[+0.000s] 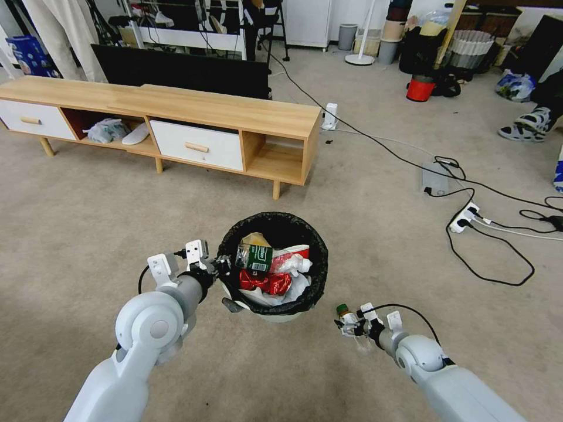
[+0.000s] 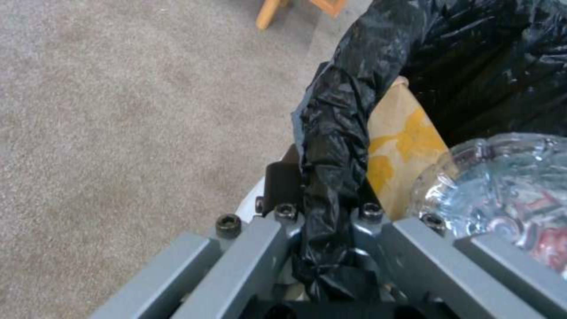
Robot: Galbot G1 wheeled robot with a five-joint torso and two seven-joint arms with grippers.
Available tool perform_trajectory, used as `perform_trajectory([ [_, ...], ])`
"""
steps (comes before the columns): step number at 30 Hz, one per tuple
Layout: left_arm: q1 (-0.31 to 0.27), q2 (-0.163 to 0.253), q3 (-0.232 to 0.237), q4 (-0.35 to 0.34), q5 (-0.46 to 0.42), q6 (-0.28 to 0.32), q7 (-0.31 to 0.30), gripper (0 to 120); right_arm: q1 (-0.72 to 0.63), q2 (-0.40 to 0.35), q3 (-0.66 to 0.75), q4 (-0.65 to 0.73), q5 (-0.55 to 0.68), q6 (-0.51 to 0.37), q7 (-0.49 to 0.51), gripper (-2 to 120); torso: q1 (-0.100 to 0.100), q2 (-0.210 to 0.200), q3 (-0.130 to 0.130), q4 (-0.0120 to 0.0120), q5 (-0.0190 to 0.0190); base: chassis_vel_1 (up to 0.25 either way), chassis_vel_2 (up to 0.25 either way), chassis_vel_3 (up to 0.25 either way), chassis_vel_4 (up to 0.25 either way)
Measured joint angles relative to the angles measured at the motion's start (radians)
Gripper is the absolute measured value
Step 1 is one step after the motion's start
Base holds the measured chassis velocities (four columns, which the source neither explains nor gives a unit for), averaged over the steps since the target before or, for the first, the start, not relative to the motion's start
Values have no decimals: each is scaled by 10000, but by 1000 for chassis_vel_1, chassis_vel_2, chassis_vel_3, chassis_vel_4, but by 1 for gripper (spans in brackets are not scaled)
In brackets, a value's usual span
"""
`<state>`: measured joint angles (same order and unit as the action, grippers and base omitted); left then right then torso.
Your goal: Pick up the trash bin and place the garbage on the floor into it.
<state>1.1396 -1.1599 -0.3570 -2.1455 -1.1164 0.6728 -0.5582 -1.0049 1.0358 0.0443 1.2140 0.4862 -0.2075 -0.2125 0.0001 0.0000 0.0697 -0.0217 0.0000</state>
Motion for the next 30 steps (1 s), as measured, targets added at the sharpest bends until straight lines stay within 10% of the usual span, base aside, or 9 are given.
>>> perform_trajectory([
  [17, -40, -29, 9, 88, 50, -1, 49, 3, 530, 721, -189, -1424, -336, 625, -371, 99, 0, 0, 0, 1, -2, 0, 0, 0, 0],
  [30, -107, -59, 56, 216, 79, -14, 75, 3, 691, 744, -121, -1744, -833, 1019, -709, 48, 0, 0, 1, 2, 3, 0, 0, 0, 0],
])
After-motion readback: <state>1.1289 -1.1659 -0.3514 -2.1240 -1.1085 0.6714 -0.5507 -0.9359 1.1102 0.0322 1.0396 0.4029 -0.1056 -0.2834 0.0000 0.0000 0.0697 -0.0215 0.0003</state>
